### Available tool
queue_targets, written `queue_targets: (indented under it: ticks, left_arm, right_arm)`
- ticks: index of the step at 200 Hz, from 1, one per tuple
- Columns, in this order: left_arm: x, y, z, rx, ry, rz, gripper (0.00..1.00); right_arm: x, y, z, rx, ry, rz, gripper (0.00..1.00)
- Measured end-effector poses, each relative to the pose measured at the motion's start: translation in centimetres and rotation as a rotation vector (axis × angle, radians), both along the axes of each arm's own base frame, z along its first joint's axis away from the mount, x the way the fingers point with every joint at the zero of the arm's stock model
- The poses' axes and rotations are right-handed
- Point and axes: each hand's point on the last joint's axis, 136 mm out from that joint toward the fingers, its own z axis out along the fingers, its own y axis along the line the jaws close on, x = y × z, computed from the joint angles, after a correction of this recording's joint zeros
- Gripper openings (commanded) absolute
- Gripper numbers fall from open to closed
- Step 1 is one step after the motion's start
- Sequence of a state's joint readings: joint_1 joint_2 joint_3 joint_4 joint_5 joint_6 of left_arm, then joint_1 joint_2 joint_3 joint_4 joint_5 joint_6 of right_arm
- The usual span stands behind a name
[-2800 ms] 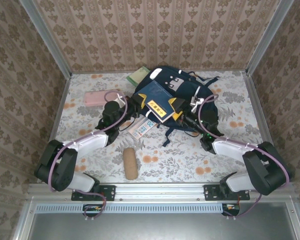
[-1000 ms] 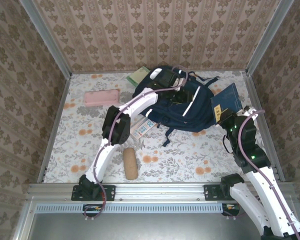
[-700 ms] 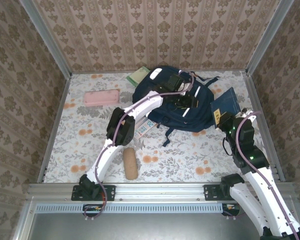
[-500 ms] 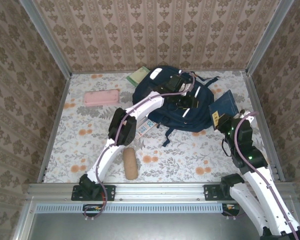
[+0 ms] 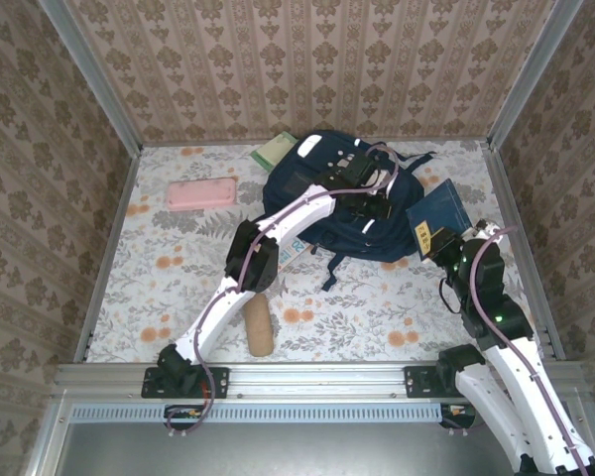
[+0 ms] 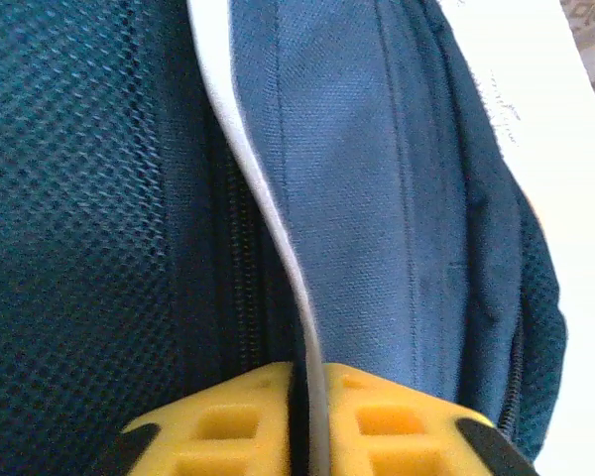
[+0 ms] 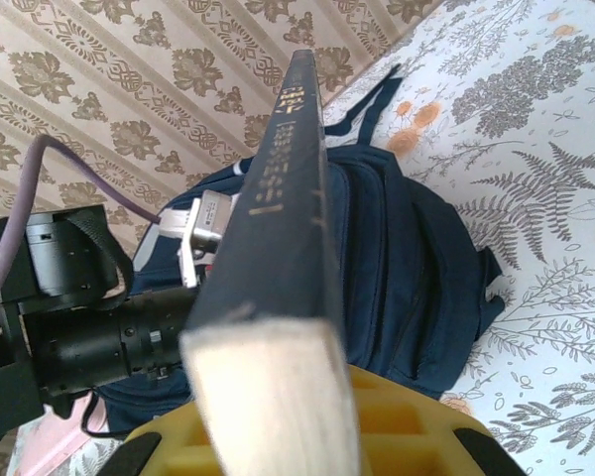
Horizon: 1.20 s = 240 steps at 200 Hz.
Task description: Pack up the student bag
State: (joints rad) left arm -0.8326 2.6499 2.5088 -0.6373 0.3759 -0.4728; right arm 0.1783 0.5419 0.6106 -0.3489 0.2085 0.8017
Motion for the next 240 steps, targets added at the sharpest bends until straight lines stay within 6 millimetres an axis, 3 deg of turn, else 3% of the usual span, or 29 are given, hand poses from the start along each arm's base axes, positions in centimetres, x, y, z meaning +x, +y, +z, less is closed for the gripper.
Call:
queue_targets:
  ticks: [49,75,89,118,151,165,184,219,240]
  left_arm:
    - [0.1,0.0,0.4,-0.004,0.0,0.001,0.0]
    - [0.4,0.5,1.9,-0.024,0.003,0.005,0.0]
    - [0.6,1.0,4.2,-0.058,0.002,0.008,0.0]
    - [2.0,3.3,11.3,-0.164,-0.01,0.047,0.0]
    - [4.2,7.4,18.7,-0.277,-0.036,0.116,0.0]
    - [4.6,8.6,20.5,-0.303,-0.041,0.137,0.0]
    - [4.6,8.9,21.0,-0.318,-0.024,0.14,0.0]
    - [4.0,8.6,19.9,-0.327,0.043,0.126,0.0]
    - [4.1,8.6,20.0,-0.351,0.061,0.121,0.0]
  right_arm:
    - [-0.9,-0.1,0.1,0.006,-0.003,0.001,0.0]
    - [-1.8,-0.7,1.2,-0.015,-0.028,-0.015,0.0]
    - [-2.2,-1.1,2.3,-0.031,-0.051,-0.033,0.0]
    - [-2.7,-2.5,4.3,-0.071,-0.084,-0.098,0.0]
    - [-2.3,-3.4,4.0,-0.113,-0.049,-0.15,0.0]
    - [-1.5,-3.3,3.1,-0.123,-0.006,-0.143,0.0]
    - [0.4,-2.1,1.8,-0.099,0.039,-0.072,0.0]
    - [6.5,1.7,-0.7,0.116,0.083,0.144,0.0]
    - [10.2,3.7,-3.5,0.264,0.131,0.245,0.0]
